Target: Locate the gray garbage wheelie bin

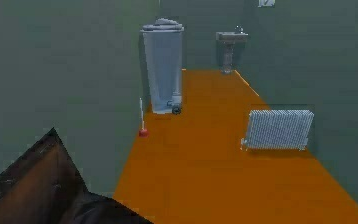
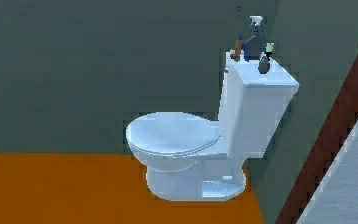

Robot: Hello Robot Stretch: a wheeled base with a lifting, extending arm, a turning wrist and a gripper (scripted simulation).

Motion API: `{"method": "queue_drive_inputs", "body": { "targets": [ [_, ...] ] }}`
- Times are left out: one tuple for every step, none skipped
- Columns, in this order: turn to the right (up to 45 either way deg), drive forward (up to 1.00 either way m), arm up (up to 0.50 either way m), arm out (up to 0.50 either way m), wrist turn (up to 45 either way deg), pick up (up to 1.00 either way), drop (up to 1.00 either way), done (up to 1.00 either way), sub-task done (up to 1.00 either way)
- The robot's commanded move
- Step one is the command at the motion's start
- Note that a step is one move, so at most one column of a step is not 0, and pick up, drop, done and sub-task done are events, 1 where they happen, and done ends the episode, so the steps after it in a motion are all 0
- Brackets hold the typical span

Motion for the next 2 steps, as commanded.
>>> {"method": "queue_drive_inputs", "body": {
  "targets": [
    [9.0,0.00,0.00,0.00,0.0,0.00,0.00,0.00,0.00],
    [0.0,1.00,0.00,0.00,0.0,0.00,0.00,0.00,0.00]
  ]
}}
